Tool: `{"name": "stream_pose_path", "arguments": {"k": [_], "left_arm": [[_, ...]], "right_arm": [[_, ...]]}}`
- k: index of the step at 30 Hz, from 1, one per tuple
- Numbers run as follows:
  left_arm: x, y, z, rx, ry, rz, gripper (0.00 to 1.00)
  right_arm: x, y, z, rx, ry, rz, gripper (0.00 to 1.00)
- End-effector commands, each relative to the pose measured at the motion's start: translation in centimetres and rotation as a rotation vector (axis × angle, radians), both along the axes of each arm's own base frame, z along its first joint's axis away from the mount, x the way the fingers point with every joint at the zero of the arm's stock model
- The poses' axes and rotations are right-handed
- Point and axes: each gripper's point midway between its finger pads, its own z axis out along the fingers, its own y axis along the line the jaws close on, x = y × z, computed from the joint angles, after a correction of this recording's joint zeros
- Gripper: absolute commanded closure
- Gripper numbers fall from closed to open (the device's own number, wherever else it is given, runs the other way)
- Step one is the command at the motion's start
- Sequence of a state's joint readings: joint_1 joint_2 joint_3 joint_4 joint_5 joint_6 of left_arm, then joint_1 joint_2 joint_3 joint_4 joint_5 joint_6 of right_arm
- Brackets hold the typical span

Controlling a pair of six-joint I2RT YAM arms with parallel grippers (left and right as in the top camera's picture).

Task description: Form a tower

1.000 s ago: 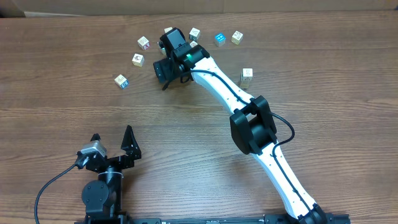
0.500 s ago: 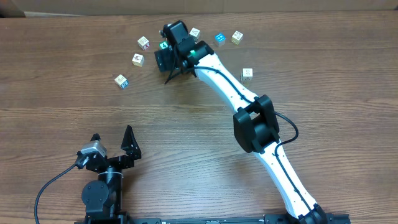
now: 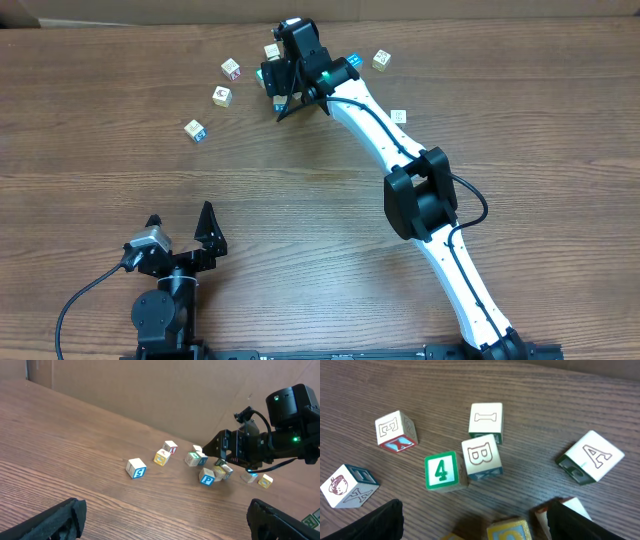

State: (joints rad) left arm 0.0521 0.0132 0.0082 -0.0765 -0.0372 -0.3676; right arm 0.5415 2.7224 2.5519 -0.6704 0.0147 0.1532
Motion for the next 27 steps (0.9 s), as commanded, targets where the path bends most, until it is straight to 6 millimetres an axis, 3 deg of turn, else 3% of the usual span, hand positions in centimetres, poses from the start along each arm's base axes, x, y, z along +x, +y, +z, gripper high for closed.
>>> {"name": "stream_pose_path", "arguments": {"k": [1,6,15,27], "left_arm": [[0.0,-0.2,0.1,-0.007,-0.007,-0.007,0.00],[0.0,-0.2,0.1,-0.007,-0.007,-0.007,0.00],[0.0,-0.2,0.1,-0.007,-0.007,-0.007,0.00],[0.0,-0.2,0.1,-0.007,-0.007,-0.007,0.00]], "right_arm": [[-0.6,0.2,-0.6,-0.018,0.019,0.006,0.12],[-1.9,-0.5,-2.9,-0.058,0.098,0.011,0.24],[-4.1,0.5,-3.9,-0.038,0.190,0.072,0.40],[-4.2,0.1,-3.7,-0.079,0.182,0.046,0.29]]}}
